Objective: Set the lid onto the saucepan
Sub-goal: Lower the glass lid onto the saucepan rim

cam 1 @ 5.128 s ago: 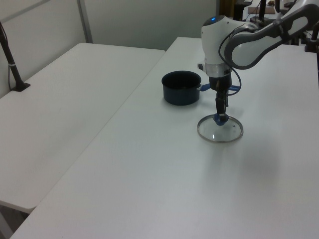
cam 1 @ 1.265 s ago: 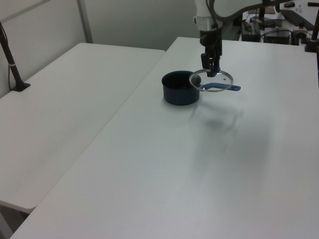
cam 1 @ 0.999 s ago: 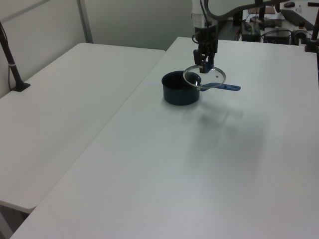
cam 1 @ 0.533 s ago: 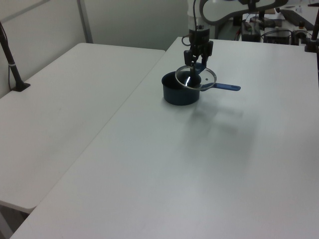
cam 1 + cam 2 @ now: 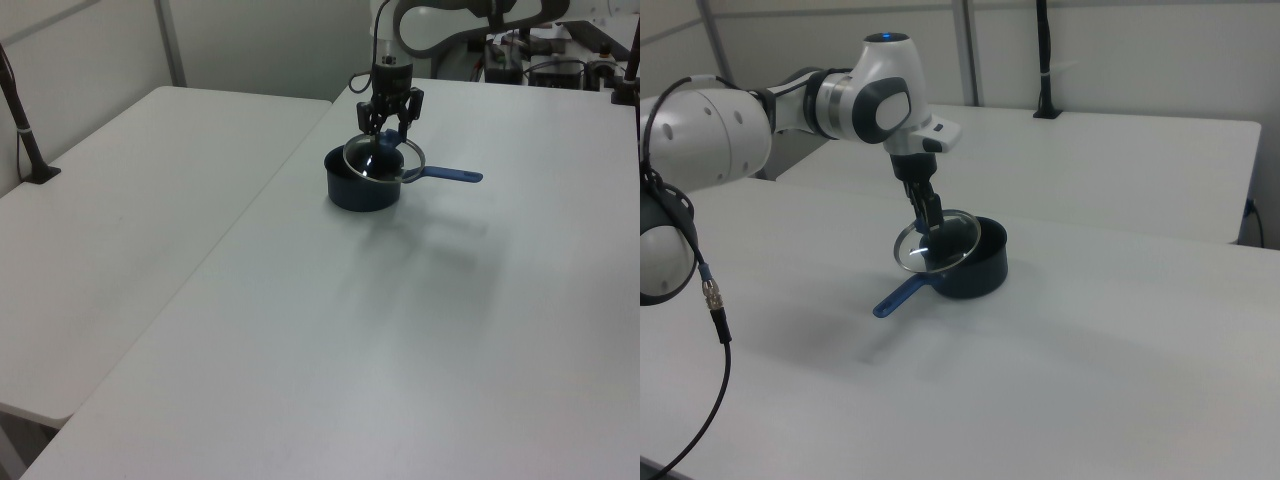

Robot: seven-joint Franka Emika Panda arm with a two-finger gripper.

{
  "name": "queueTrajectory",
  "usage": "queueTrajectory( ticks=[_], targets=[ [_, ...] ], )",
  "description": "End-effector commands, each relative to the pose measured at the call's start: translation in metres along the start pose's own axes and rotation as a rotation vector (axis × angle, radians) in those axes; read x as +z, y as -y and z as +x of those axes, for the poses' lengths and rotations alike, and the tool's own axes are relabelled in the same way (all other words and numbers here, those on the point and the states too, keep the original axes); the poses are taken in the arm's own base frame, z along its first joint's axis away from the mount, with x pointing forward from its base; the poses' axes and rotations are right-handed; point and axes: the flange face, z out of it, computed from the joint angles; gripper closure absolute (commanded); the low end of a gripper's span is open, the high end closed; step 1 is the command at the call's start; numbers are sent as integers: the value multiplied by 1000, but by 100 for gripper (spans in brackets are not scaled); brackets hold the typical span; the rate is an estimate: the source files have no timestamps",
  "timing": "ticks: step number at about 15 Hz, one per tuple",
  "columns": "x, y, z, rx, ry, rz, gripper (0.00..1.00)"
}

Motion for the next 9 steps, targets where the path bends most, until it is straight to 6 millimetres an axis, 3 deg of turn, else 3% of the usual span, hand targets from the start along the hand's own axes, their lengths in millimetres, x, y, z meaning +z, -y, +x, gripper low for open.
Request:
queueTrajectory(
  ticks=[1,4,7,9],
  targets=[
    [-10,-7,17,129,-33,71,55],
    [0,-1,16,90,-34,66,55],
    [9,7,15,-74,-50,68,55],
    [8,1,19,-131,-60,58,55]
  ],
)
